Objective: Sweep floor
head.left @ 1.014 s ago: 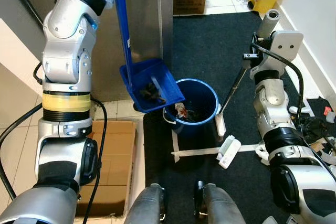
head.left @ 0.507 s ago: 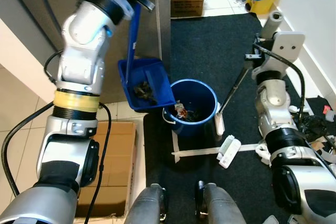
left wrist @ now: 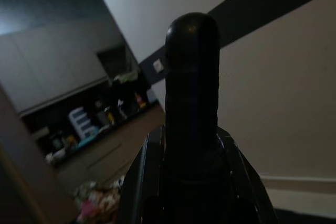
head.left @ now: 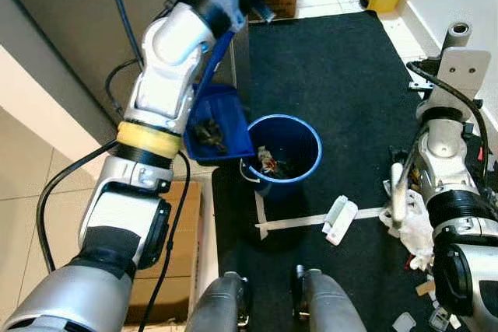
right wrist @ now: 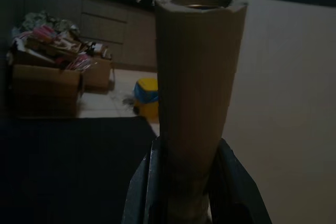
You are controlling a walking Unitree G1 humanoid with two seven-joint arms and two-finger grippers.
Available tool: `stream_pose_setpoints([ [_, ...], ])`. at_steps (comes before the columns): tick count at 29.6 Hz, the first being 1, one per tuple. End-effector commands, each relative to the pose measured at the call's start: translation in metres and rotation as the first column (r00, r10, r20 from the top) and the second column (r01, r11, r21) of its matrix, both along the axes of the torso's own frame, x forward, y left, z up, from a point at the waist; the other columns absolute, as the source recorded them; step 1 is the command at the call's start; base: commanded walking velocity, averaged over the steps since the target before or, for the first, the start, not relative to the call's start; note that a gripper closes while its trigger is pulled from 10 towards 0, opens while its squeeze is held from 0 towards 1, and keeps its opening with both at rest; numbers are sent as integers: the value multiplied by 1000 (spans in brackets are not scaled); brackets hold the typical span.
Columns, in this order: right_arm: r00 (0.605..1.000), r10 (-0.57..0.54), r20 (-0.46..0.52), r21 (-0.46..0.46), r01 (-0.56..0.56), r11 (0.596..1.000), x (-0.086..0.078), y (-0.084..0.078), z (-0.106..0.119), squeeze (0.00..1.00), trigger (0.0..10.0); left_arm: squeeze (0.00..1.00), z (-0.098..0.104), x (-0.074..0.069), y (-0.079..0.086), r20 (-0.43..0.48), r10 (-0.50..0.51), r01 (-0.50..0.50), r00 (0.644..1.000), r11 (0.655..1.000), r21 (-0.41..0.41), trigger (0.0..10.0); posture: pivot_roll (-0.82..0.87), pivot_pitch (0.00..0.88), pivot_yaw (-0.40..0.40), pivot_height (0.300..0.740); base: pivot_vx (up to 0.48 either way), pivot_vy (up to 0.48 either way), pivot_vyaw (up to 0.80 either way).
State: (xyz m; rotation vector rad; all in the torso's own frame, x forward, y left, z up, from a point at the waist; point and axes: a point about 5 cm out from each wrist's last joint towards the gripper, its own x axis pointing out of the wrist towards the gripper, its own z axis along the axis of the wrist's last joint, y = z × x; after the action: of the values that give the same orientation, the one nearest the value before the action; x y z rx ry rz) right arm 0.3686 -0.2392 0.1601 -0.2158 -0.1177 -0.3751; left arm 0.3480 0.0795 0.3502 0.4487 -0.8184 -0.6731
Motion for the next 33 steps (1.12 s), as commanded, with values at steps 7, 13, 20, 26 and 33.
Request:
stream_pose_setpoints([
  [7, 999, 26, 29, 6, -26, 1000, 1, 9, 3, 0, 10000, 0, 17, -24, -27, 166, -136, 125, 977, 989, 76, 10000, 4, 149, 43, 740, 0, 0, 0],
  [13, 999, 37, 34, 9, -37, 999, 3, 12, 4, 0, 10000, 0, 16, -32, -43, 198, -212, 189, 957, 974, 127, 10000, 2, 147, 44, 740, 0, 0, 0],
  [20, 999, 34, 36, 11, -35, 999, 1, 11, 3, 0, 10000, 0, 22, -47, -51, 144, -313, 303, 939, 949, 88, 10000, -5, 149, 52, 740, 0, 0, 0],
  [26, 999, 26, 33, 15, -27, 1000, -1, 8, 1, 0, 10000, 0, 28, -51, -43, 131, -284, 283, 950, 959, 27, 10000, 3, 145, 54, 740, 0, 0, 0],
  [33, 999, 43, 28, 22, -43, 999, 2, 13, 1, 0, 10000, 0, 41, -54, -18, 201, -170, 178, 965, 984, -23, 10000, 24, 139, 40, 740, 0, 0, 0],
])
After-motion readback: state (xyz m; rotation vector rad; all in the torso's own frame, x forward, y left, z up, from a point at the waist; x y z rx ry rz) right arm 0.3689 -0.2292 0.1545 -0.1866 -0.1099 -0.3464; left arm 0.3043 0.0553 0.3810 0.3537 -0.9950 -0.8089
